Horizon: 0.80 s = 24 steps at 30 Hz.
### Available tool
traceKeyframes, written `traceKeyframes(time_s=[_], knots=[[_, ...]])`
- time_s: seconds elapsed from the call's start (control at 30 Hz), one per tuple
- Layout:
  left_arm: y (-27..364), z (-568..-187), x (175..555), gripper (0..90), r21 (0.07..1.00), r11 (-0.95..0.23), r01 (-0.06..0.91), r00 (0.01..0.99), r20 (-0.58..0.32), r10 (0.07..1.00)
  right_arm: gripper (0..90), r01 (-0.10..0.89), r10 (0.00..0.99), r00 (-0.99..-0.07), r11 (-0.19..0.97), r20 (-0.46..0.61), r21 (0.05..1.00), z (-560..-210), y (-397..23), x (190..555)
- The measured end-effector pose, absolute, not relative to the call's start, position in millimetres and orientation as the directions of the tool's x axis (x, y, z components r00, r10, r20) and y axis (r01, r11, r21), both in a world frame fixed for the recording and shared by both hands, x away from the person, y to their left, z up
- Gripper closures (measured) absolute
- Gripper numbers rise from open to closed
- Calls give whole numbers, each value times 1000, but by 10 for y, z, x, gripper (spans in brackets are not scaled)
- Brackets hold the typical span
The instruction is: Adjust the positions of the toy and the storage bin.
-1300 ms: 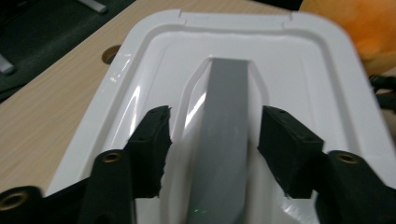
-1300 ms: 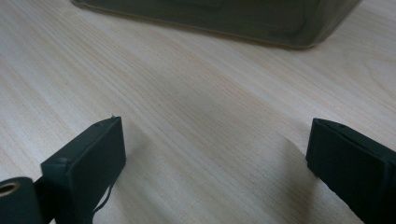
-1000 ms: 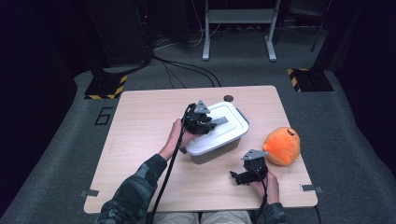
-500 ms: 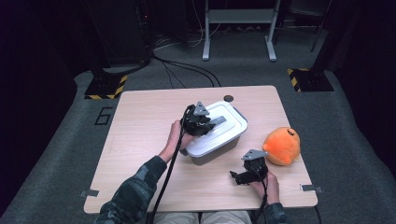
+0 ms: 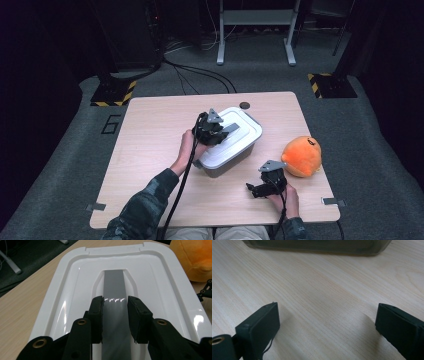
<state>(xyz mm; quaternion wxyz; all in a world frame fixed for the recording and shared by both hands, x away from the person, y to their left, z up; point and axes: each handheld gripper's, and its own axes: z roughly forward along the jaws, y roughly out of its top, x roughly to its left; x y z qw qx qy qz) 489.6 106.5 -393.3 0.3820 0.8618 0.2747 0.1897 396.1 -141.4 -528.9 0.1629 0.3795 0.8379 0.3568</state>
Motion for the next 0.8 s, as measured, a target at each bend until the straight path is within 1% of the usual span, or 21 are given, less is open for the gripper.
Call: traceKeyframes(time_s=[0.03, 0.07, 0.13, 0.2, 0.23, 0.27, 0.37, 0.6, 0.8], knots=[[1060, -3931, 4902, 639, 761, -564, 322, 772, 134, 621, 46, 519, 752, -659, 458, -3, 722, -5289, -1415, 3962], [1062, -3929, 4916, 600, 758, -567, 323, 774, 134, 619, 46, 519, 752, -659, 458, -3, 722, -5289, -1415, 3962], [1074, -3926, 4939, 580, 756, -562, 336, 774, 118, 621, 46, 518, 752, -660, 458, -4, 722, -5289, -1415, 3963], [1081, -3933, 4949, 598, 761, -550, 343, 782, 92, 616, 46, 519, 752, -659, 458, -3, 722, -5289, -1415, 3962], [1083, -3937, 4949, 630, 765, -542, 347, 788, 76, 611, 47, 519, 752, -659, 458, -3, 722, -5289, -1415, 3962], [1076, -3937, 4939, 656, 765, -547, 340, 788, 86, 610, 46, 518, 752, -659, 458, -4, 722, -5289, -1415, 3963], [1066, -3927, 4928, 661, 761, -558, 331, 790, 99, 605, 47, 519, 752, -659, 458, -4, 722, -5289, -1415, 3963], [1066, -3908, 4931, 664, 763, -556, 330, 797, 90, 597, 49, 518, 750, -662, 461, -4, 721, -5288, -1419, 3963], [1099, -3807, 4891, 664, 775, -550, 312, 799, 100, 593, 49, 515, 749, -663, 462, -7, 722, -5289, -1420, 3965]])
